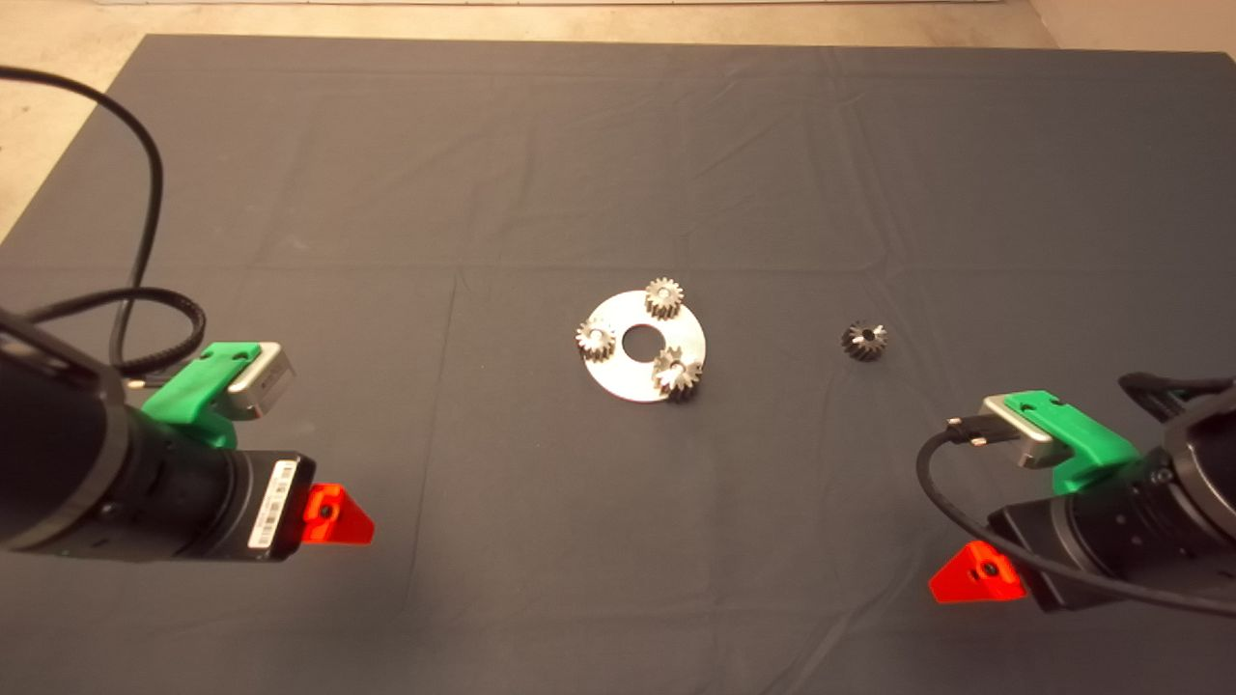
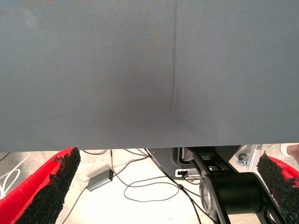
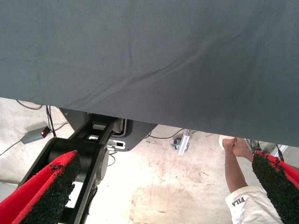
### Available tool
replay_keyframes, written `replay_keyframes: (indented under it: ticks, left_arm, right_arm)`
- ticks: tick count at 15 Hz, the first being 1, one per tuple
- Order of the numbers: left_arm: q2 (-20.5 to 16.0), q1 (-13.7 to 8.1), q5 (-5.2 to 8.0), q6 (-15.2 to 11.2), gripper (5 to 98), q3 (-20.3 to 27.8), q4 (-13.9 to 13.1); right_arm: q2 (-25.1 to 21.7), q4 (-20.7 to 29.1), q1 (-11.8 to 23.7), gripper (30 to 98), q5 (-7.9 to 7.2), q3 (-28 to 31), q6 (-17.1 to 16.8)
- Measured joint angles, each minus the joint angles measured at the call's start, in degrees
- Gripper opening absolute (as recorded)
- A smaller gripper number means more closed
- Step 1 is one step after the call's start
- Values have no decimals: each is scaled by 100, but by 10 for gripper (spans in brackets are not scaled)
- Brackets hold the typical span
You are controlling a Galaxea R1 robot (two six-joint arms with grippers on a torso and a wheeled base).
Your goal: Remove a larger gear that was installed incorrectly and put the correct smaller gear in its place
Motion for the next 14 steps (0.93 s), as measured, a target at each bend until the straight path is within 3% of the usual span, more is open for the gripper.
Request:
replay_keyframes:
  ticks: [14]
  left_arm:
    - [0,0,0,0,982,0,0]
  right_arm:
    - [0,0,0,976,0,0,0]
